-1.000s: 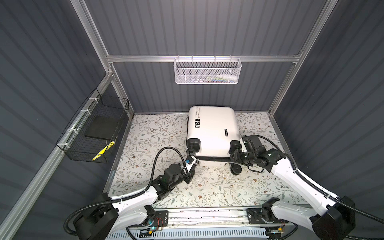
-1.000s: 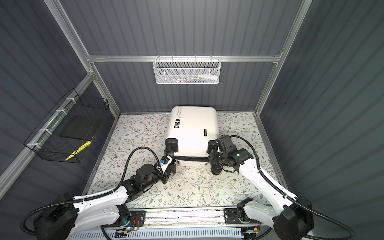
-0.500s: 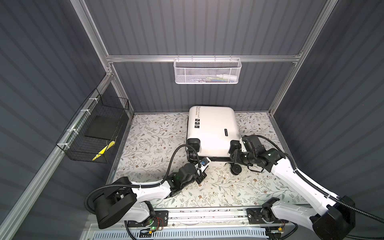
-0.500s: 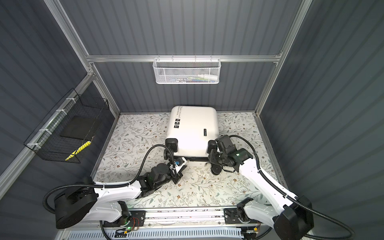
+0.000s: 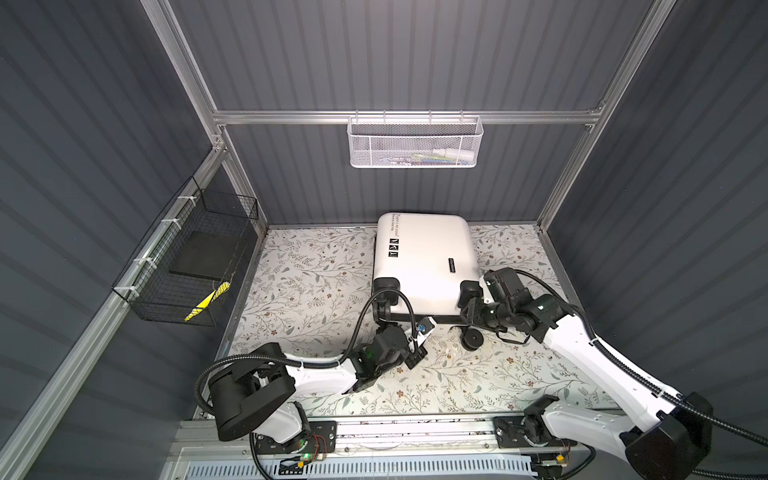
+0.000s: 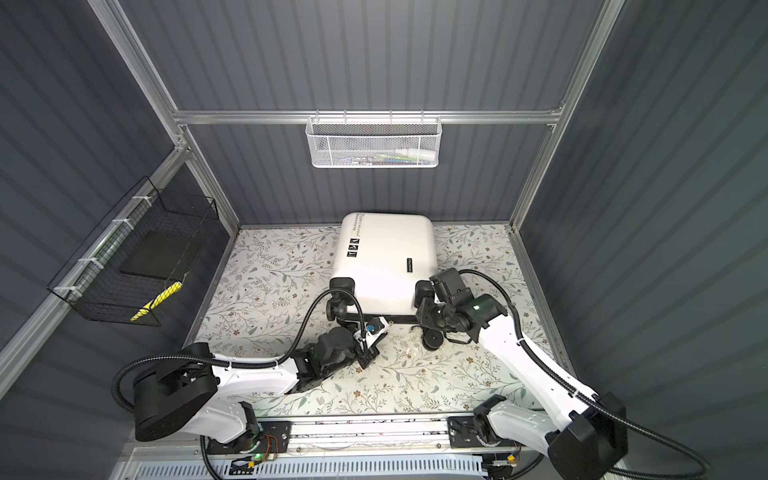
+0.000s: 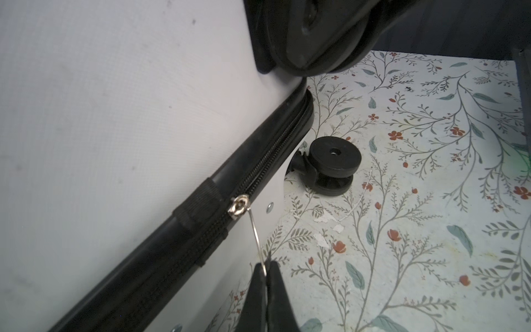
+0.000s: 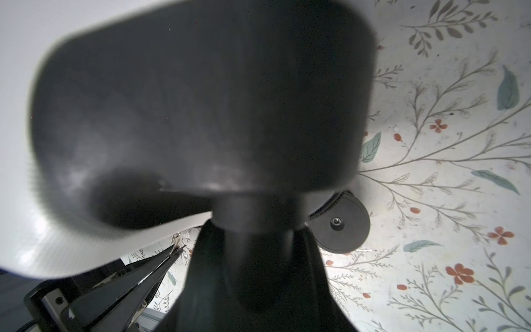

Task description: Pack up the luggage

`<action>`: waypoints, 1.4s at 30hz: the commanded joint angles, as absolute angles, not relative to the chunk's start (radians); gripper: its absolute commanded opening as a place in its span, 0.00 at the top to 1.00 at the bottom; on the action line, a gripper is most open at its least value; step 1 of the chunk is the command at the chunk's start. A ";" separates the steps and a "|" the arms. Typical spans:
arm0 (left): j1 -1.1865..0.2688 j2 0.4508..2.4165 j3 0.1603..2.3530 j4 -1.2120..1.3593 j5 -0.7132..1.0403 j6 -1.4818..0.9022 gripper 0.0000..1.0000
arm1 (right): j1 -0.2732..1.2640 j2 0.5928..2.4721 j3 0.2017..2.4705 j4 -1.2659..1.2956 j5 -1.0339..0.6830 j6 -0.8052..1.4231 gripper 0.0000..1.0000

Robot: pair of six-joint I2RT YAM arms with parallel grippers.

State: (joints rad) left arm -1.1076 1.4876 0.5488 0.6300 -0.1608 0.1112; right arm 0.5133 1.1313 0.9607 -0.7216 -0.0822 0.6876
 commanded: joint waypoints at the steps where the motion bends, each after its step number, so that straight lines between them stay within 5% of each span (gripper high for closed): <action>1: -1.183 1.531 0.607 0.662 -0.012 0.166 1.00 | 0.532 1.126 0.962 -0.563 -0.149 0.695 1.00; 15: -1.260 1.748 0.757 0.793 -0.021 0.164 1.00 | 0.546 1.130 0.980 -0.552 -0.157 0.706 1.00; 20: -1.276 1.839 0.735 1.044 -0.106 0.126 1.00 | 0.544 1.156 1.005 -0.556 -0.157 0.693 1.00; 25: -1.277 1.868 0.726 1.115 -0.150 0.103 1.00 | 0.487 1.142 1.029 -0.581 -0.202 0.663 0.54; 29: -1.276 1.856 0.714 1.116 -0.157 0.101 1.00 | 0.390 1.078 1.018 -0.604 -0.246 0.645 0.38; 35: -1.278 1.830 0.700 1.095 -0.166 0.106 1.00 | 0.186 0.996 0.958 -0.615 -0.325 0.639 0.30; 42: -1.277 1.819 0.698 1.071 -0.167 0.107 1.00 | -0.061 0.952 0.831 -0.561 -0.431 0.678 0.33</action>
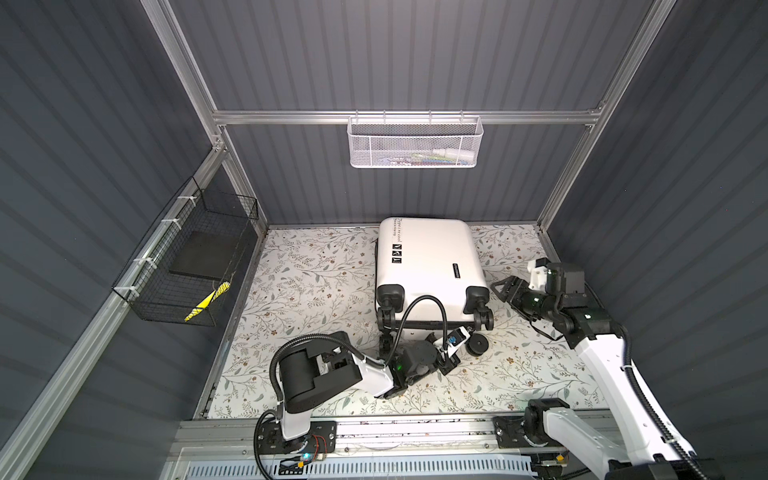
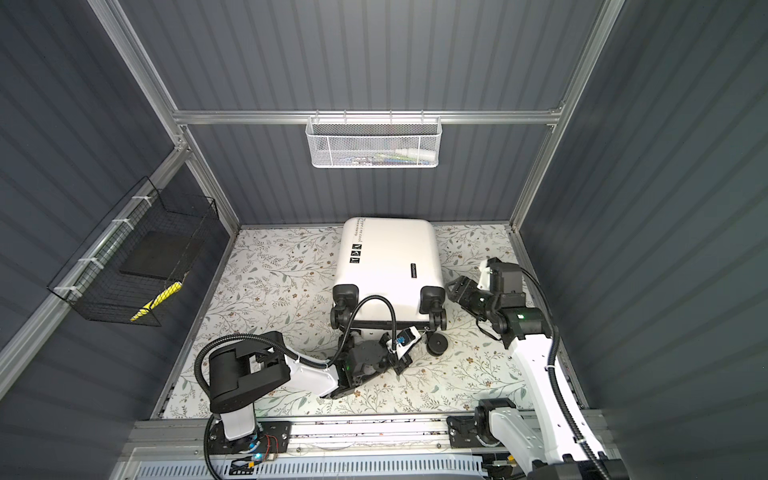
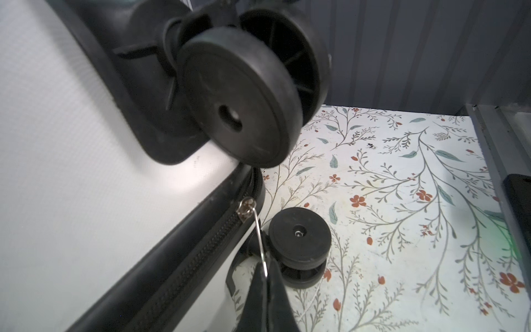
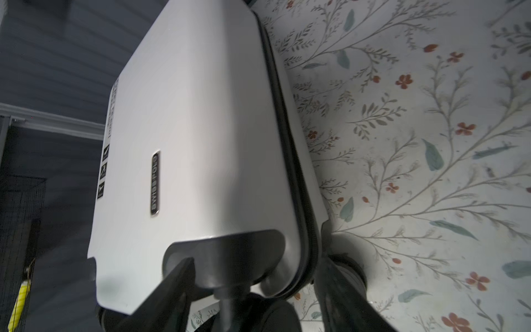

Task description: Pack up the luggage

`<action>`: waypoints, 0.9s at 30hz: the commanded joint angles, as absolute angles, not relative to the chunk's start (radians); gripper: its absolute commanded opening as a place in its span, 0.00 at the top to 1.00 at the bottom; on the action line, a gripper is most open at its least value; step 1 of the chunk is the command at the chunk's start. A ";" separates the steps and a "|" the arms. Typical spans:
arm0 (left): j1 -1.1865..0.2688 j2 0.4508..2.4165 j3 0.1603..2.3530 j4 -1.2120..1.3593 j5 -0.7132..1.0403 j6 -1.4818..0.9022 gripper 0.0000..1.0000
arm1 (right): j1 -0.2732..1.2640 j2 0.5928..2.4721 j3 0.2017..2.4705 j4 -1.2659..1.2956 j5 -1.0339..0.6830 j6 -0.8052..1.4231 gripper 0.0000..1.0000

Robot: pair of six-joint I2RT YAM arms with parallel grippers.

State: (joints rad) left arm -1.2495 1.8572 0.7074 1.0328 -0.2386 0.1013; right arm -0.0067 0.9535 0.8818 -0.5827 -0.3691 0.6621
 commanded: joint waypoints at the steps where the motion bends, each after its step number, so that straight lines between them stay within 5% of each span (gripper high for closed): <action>1: -1.276 1.816 0.698 1.069 -0.167 0.107 1.00 | -0.090 0.955 0.806 -0.547 -0.435 0.685 0.34; 16: -1.278 1.810 0.700 1.042 -0.167 0.113 1.00 | -0.135 1.232 0.575 -0.185 -0.583 0.732 0.71; 27: -1.277 1.773 0.673 1.025 -0.169 0.119 1.00 | 0.079 1.309 0.513 0.049 -0.595 0.811 0.79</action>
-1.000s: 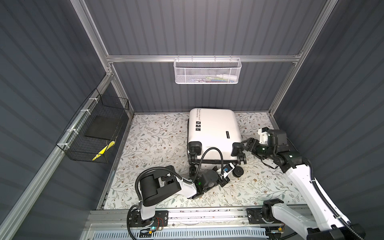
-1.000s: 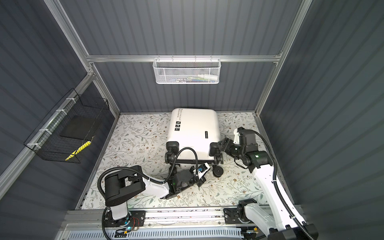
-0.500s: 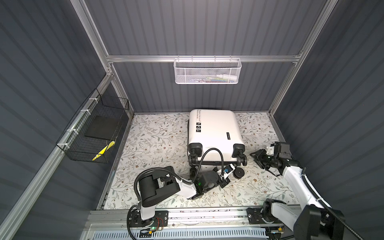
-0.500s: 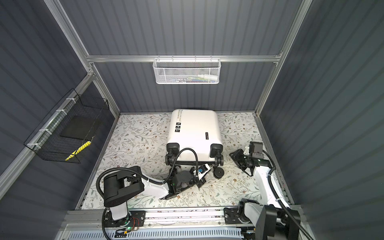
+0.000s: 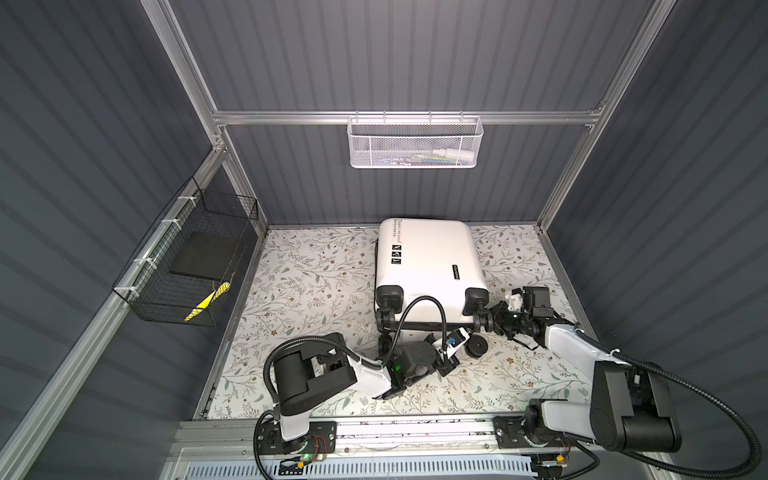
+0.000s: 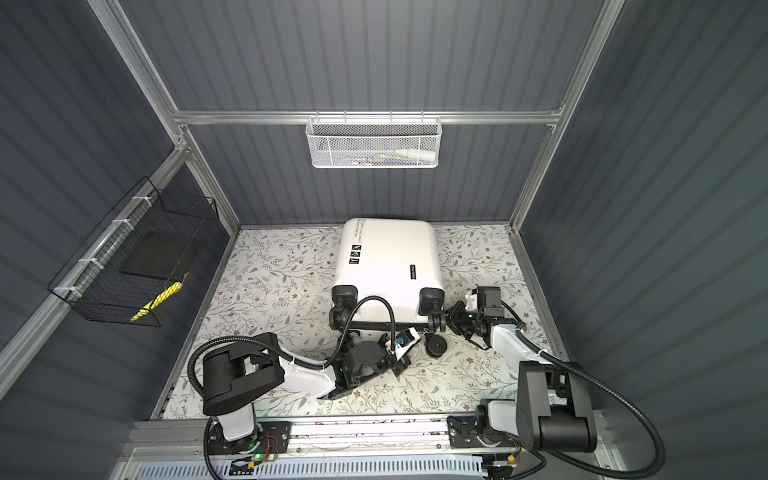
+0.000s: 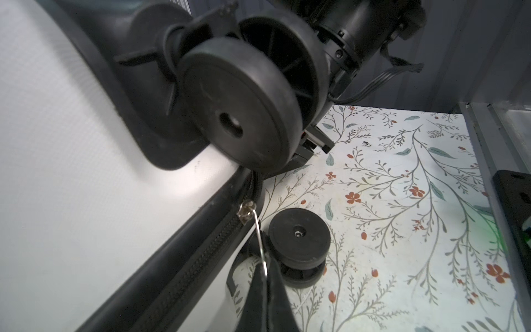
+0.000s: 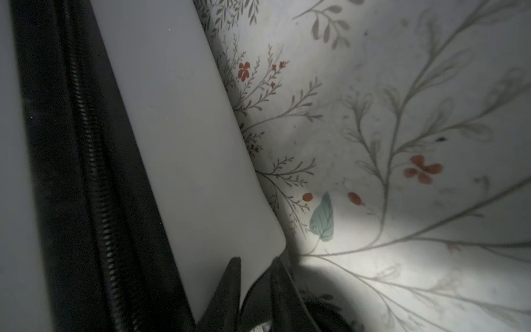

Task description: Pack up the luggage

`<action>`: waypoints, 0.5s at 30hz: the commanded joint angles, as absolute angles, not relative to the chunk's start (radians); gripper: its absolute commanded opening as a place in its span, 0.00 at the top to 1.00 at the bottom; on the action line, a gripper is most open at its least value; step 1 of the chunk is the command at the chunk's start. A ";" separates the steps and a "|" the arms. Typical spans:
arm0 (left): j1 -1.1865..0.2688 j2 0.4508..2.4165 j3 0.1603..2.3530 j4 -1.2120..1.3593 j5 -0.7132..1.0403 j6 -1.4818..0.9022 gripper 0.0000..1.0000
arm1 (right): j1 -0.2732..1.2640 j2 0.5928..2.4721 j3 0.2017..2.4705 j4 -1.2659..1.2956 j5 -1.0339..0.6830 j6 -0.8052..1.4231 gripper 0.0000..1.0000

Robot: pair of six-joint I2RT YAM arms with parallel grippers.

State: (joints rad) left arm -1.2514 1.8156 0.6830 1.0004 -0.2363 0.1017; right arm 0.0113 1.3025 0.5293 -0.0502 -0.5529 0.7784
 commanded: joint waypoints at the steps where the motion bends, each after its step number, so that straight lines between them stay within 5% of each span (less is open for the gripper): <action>1: -1.277 1.768 0.668 1.023 -0.169 0.119 1.00 | 0.107 1.312 0.504 0.075 -0.587 0.827 0.79; 15: -1.277 1.722 0.562 1.123 -0.224 0.127 1.00 | 0.422 1.409 0.516 0.302 -0.488 1.045 0.83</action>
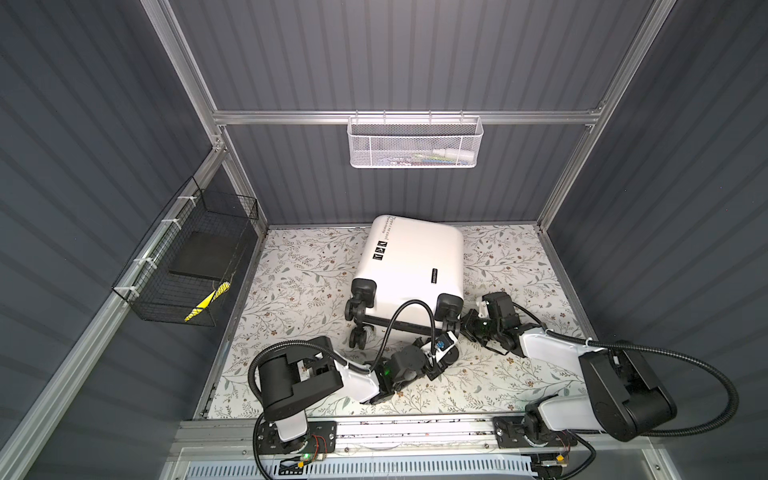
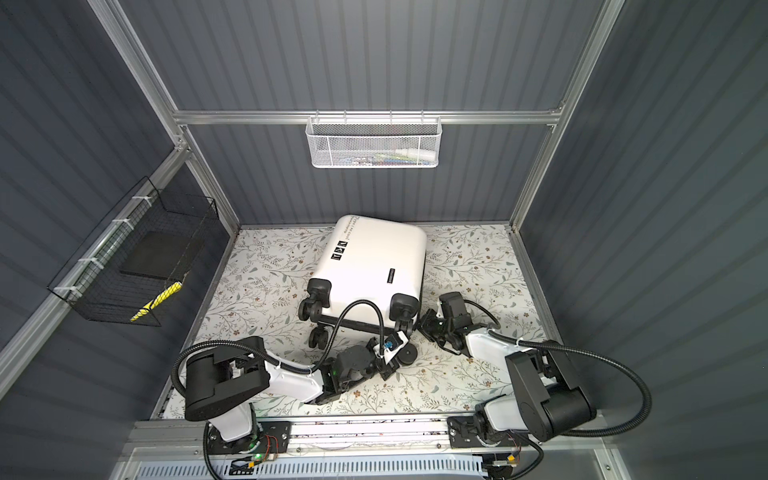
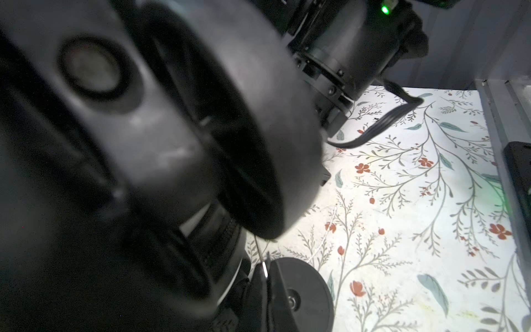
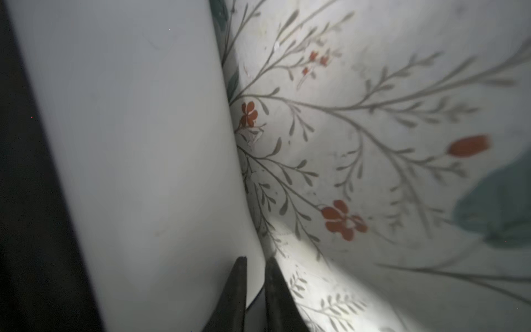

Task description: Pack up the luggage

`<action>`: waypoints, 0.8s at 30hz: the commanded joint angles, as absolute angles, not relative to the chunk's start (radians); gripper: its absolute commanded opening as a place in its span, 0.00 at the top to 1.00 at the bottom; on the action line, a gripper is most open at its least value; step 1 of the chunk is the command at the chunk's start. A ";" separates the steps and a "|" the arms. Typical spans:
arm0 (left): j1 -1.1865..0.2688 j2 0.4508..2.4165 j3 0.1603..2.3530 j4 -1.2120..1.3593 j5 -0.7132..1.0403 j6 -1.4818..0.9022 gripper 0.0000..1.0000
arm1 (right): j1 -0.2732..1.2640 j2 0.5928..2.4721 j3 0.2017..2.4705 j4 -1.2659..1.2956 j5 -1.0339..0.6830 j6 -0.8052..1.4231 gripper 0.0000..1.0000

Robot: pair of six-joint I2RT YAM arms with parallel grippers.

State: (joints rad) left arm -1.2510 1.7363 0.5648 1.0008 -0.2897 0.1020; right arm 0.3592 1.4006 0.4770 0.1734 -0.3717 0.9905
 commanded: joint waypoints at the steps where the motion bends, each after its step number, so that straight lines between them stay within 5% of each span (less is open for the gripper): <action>1: -1.277 1.718 0.555 1.134 -0.234 0.127 1.00 | 0.423 1.412 0.518 0.302 -0.487 1.048 0.83; 7: -1.278 1.662 0.539 1.104 -0.270 0.132 0.99 | 0.423 1.388 0.535 0.234 -0.462 1.030 0.82; 12: -1.277 1.562 0.527 0.989 -0.275 0.137 0.73 | 0.422 1.359 0.551 0.154 -0.433 0.990 0.81; 17: -1.277 1.382 0.527 0.723 -0.197 0.139 0.60 | 0.414 1.325 0.562 0.077 -0.401 0.949 0.78; 24: -1.278 1.094 0.567 0.346 -0.187 0.114 0.48 | 0.390 1.268 0.569 -0.023 -0.379 0.887 0.56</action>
State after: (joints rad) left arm -1.2804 1.1767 0.5358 0.5293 -0.1963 0.1226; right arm 0.3969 1.2972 0.5423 0.0425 -0.3771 0.9401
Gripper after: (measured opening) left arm 0.508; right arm 0.418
